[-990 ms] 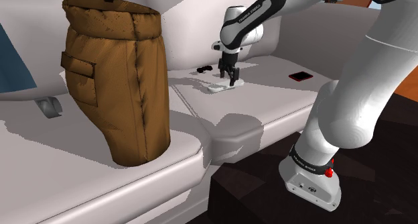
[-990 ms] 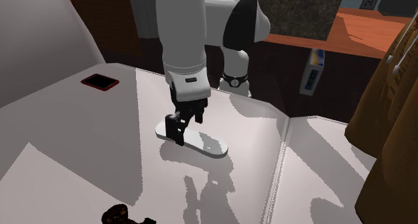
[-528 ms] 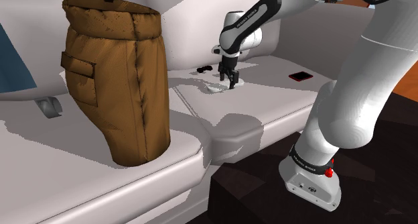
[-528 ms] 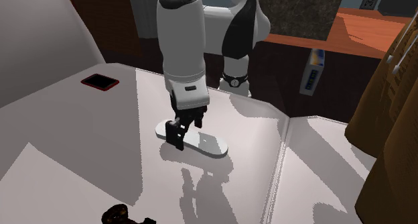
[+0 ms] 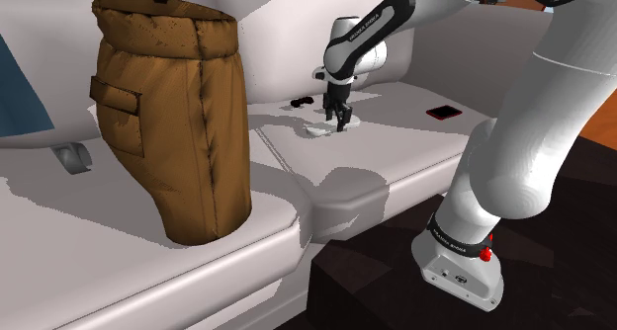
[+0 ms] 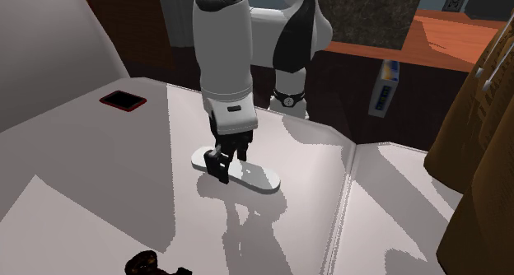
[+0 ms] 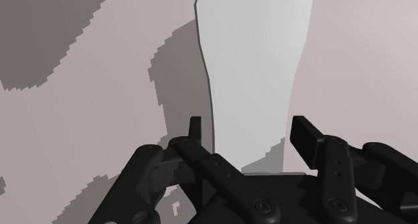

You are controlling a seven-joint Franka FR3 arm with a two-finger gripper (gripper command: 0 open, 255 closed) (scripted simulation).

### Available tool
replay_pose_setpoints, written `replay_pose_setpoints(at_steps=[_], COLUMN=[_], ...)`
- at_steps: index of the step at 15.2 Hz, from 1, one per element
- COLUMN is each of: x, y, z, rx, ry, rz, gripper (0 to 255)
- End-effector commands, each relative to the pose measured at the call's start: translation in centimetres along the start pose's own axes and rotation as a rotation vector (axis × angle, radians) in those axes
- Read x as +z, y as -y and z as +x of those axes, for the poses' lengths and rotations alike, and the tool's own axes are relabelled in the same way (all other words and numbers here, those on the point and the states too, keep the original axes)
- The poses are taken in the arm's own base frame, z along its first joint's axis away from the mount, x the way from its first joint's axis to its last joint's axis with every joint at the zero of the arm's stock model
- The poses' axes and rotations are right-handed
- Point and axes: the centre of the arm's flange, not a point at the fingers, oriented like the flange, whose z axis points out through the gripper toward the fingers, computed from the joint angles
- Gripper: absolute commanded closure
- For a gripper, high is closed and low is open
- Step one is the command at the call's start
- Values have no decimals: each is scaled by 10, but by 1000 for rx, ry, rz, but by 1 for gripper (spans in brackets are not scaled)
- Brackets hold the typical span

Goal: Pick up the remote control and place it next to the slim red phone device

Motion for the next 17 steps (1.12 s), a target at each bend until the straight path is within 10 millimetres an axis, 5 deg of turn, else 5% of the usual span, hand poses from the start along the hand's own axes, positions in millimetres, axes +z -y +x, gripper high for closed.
replay_pose_setpoints(at_steps=[1,5,17], x=[0,0,-63], y=[0,0,0], z=[0,0,-1], rx=[0,0,0], ry=[0,0,0], rz=[0,0,0], gripper=[255,255,255])
